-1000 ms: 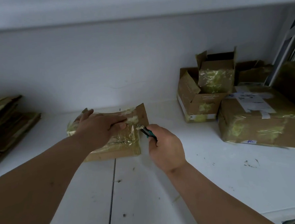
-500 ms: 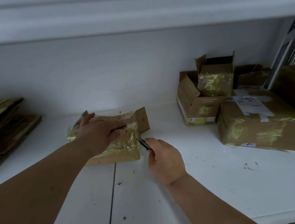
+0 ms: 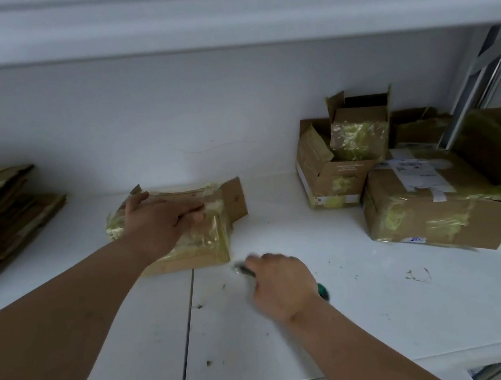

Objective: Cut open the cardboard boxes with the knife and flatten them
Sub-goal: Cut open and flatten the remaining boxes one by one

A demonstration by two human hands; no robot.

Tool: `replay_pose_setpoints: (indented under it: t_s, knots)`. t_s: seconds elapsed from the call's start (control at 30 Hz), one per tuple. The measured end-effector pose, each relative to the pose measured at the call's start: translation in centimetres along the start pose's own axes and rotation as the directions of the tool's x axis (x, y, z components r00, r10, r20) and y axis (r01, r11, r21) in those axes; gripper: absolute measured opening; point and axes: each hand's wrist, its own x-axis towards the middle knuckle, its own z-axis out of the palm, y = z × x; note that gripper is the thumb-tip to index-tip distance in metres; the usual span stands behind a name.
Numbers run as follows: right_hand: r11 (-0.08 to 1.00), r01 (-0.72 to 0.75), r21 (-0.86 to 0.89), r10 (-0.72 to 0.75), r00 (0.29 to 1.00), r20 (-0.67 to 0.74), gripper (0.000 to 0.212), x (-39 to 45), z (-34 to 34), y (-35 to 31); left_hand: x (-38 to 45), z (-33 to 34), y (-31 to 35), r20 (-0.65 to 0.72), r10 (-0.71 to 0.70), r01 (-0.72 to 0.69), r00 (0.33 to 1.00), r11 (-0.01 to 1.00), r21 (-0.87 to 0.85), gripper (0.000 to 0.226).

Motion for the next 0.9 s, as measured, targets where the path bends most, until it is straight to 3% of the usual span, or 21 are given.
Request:
replay_pose_setpoints:
  t_s: [0.07, 0.17, 0.33, 0.47, 0.57, 0.67, 0.73, 0.8, 0.83, 0.9]
  knots:
    - [0.996, -0.006, -0.088, 0.011, 0.998, 0.057, 0.024, -1.3, 0.6, -0.4, 0.7, -0.7, -0.4, -0.043, -0.041, 0.038, 0.998, 0.997, -0.065, 0.052]
    - [0.992, -0.049, -0.114, 0.054, 0.998, 0.040, 0.023, -1.1, 1.0, 0.0, 0.7, -1.2, -0.8, 0.029, -0.050, 0.053, 0.998, 0.990, -0.132, 0.044]
    - [0.972, -0.234, -0.009, 0.234, 0.972, -0.038, 0.021, 0.4, -0.6, 0.8, -0.2, -1.3, 2.6, 0.097, -0.051, 0.059, 0.994, 0.995, -0.080, 0.039]
    - [0.944, -0.313, 0.103, 0.310, 0.949, 0.051, 0.025, 0.8, -1.4, 1.2, -0.1, -1.9, 1.2, 0.165, -0.005, 0.027, 0.986, 0.991, -0.133, 0.064]
    - [0.939, -0.327, 0.108, 0.325, 0.945, 0.035, 0.018, 1.0, -1.5, 1.3, 0.1, -1.2, -2.5, 0.240, -0.065, 0.076, 0.969, 0.996, -0.039, 0.087]
    - [0.918, -0.368, 0.148, 0.368, 0.930, 0.027, 0.014, 1.3, -1.8, 1.1, -0.8, -0.3, -3.9, 0.278, -0.101, 0.117, 0.955, 0.992, -0.040, 0.084]
    - [0.894, -0.395, 0.212, 0.393, 0.918, 0.051, 0.014, 1.5, -1.9, 0.7, -1.3, 0.3, -3.8, 0.273, -0.068, 0.100, 0.960, 0.989, -0.106, 0.097]
    - [0.810, -0.465, 0.357, 0.454, 0.883, 0.120, 0.014, 1.7, -1.8, -0.1, -1.4, 0.2, -3.0, 0.233, -0.093, 0.115, 0.968, 0.990, -0.081, 0.100]
    - [0.719, -0.514, 0.469, 0.496, 0.851, 0.172, 0.013, 1.8, -1.7, -0.5, -1.5, 0.3, -2.6, 0.213, -0.114, 0.128, 0.970, 0.990, -0.055, 0.099]
    - [0.422, -0.587, 0.691, 0.566, 0.766, 0.305, 0.016, 1.7, -1.5, -1.2, -1.6, 0.1, -1.9, 0.199, -0.138, 0.142, 0.970, 0.990, -0.006, 0.098]
